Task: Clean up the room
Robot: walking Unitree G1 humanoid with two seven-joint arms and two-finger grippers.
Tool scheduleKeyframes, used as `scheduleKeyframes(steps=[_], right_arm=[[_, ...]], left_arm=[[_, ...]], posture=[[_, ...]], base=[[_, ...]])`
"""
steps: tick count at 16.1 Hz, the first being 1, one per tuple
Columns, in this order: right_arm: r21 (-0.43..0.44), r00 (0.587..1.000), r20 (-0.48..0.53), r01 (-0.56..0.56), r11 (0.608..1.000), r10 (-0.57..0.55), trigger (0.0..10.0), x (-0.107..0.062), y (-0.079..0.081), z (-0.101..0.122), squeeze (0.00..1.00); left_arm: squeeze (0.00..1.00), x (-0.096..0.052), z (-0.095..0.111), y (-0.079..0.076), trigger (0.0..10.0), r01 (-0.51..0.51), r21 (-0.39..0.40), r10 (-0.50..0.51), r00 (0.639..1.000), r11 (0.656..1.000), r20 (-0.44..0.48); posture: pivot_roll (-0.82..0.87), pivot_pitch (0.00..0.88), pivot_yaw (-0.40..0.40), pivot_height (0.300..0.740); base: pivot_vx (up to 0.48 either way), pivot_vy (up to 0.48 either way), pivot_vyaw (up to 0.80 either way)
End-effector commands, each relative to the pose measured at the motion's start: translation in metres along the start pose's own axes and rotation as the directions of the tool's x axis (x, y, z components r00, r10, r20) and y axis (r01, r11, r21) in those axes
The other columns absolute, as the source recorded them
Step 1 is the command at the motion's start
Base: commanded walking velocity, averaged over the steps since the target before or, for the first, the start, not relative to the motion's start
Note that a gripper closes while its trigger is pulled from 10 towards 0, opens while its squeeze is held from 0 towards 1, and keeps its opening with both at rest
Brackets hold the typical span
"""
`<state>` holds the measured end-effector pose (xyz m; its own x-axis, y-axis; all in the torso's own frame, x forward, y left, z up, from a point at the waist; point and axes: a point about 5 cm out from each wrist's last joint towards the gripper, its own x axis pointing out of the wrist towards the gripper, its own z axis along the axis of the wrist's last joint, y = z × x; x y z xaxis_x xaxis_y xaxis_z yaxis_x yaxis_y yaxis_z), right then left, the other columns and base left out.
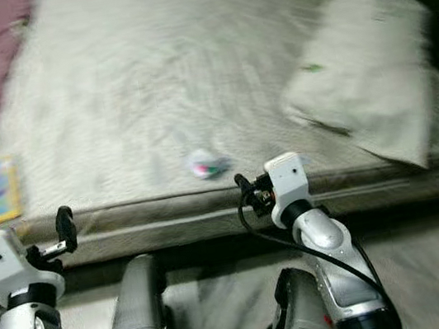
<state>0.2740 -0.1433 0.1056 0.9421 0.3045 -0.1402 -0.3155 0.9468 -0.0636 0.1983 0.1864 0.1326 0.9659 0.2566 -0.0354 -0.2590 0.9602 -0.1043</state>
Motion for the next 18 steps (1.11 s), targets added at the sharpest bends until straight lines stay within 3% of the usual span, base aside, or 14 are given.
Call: scheduleKeyframes(steps=[1, 6, 8, 18], right_arm=[[-0.005, 1.000, -0.007, 0.009, 1.000, -0.010, 10.0, -0.0007, -0.0047, -0.0007, 0.00], [-0.005, 1.000, -0.008, 0.006, 1.000, -0.006, 10.0, -0.0009, -0.0046, -0.0013, 0.00], [-0.007, 1.000, -0.007, 0.001, 1.000, -0.001, 10.0, -0.0009, -0.0042, -0.0017, 0.00], [0.014, 1.000, -0.013, -0.006, 1.000, 0.006, 10.0, -0.0002, -0.0029, -0.0044, 0.00]], left_arm=[[0.00, -0.0009, -0.0018, -0.0036, 10.0, 0.020, -0.017, -0.020, 1.000, 1.000, -0.011], [0.00, -0.0015, -0.0013, -0.0041, 10.0, 0.031, -0.023, -0.031, 1.000, 0.999, -0.006], [0.00, -0.0018, -0.0013, -0.0046, 10.0, 0.036, -0.024, -0.036, 0.999, 0.999, -0.006], [0.00, -0.0009, -0.0043, -0.0049, 10.0, 0.047, -0.017, -0.047, 0.999, 0.999, -0.025]], posture=[[0.13, 0.115, -0.084, 0.570], [0.13, 0.107, -0.083, 0.570], [0.13, 0.104, -0.081, 0.570], [0.14, 0.098, -0.080, 0.570]], base=[[0.000, 0.000, 0.00], [0.000, 0.000, 0.00], [0.246, 0.000, 0.80], [0.235, 0.000, 0.00]])
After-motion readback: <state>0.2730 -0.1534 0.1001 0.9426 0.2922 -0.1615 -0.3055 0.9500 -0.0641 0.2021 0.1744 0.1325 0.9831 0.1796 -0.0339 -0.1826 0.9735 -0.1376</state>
